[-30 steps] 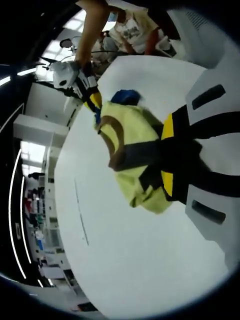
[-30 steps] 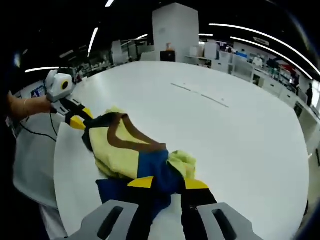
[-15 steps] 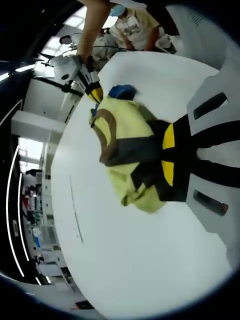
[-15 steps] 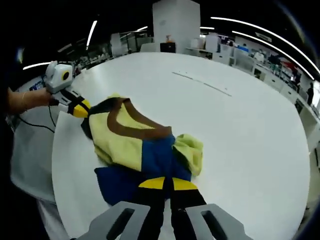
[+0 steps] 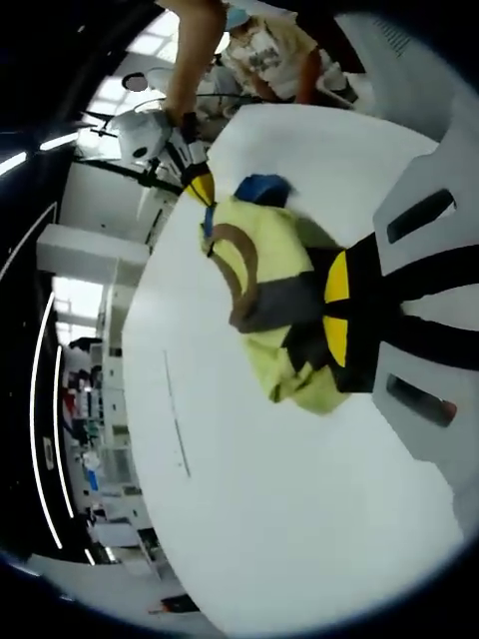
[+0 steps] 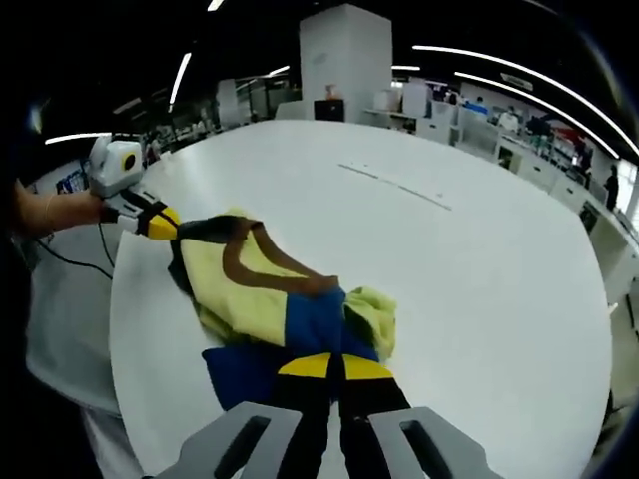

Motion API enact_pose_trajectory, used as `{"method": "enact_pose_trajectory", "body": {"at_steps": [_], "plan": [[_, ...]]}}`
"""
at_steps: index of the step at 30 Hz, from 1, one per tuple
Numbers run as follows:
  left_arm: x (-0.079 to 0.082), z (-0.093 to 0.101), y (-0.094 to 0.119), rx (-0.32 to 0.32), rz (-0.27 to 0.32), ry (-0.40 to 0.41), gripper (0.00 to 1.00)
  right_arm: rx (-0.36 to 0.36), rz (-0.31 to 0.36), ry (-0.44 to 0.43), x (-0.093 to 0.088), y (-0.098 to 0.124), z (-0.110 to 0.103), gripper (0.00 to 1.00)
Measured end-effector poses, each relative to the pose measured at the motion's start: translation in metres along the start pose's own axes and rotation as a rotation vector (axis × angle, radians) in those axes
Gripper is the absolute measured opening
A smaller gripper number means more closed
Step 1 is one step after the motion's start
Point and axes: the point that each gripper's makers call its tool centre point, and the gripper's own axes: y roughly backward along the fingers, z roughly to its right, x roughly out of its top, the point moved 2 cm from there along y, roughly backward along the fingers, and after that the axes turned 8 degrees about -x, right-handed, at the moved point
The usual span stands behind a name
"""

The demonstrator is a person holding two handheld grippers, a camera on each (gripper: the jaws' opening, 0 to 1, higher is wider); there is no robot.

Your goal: Fold the garment on the visible template until the final outline fits inside the template.

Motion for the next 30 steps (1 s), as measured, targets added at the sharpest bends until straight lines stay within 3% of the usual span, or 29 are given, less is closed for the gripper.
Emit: {"method": "enact_pose_trajectory", "body": {"at_steps": [8,16,26,30], "plan": [[0.027,0.004,0.012,0.016,0.077,-0.022,0.0,-0.021,0.068,-0.03,0.024,0.017,0.005,0.0],[0.059,0.003,0.026,0.047,0.118,-0.092,0.0,-0.04,0.149,-0.067,0.051,0.031,0.011,0.0],[0.104,-0.012,0.042,0.102,0.24,-0.12,0.0,-0.089,0.238,-0.124,0.086,0.044,0.023,0.0],[0.123,-0.017,0.05,0.13,0.293,-0.131,0.0,-0.117,0.258,-0.101,0.095,0.046,0.024,0.0]]}}
